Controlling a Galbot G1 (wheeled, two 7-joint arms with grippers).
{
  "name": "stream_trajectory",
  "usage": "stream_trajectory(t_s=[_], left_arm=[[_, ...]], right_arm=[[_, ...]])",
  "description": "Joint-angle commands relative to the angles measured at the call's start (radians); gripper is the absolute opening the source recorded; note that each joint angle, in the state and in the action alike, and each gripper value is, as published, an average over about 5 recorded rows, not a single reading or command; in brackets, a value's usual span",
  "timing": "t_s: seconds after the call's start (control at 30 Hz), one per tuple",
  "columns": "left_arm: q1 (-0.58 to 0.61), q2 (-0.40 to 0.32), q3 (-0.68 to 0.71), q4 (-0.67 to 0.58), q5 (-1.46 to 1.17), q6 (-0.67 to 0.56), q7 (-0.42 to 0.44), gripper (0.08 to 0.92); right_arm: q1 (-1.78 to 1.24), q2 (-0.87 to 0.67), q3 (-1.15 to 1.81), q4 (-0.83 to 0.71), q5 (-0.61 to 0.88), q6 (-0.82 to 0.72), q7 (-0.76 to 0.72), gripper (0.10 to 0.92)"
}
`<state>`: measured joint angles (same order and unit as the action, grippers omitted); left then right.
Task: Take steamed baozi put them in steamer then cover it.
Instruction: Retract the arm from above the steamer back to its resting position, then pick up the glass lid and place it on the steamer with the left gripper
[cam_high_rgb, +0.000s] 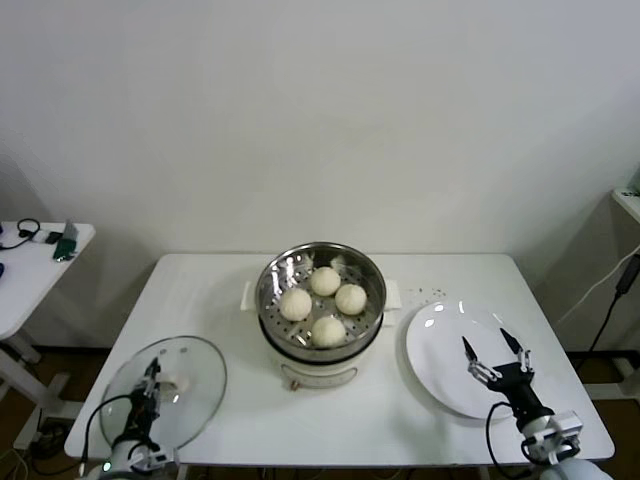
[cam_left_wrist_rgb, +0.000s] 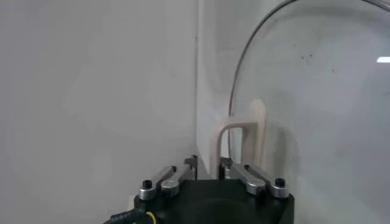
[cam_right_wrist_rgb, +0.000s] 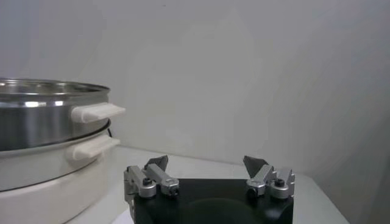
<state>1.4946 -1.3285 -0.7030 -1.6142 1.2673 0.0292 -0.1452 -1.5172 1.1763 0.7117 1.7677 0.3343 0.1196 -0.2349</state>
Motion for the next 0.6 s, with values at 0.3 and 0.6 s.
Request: stream_trajectory(t_s=[0.3,0.6], left_arm=[[0.039,0.004,-0.001,-0.11,-0.043,0.021,-0.041,0.15],[0.137,0.045,-0.023,-0.369,-0.06,0.183,-0.058,0.15]], right_arm=[[0.007,-0.002,0.006,-0.012,-0.009,0.005,0.0,0.823],[0.037,-0.031,-0.006,-0.035,-0.013,0.005,0.003,0.823]])
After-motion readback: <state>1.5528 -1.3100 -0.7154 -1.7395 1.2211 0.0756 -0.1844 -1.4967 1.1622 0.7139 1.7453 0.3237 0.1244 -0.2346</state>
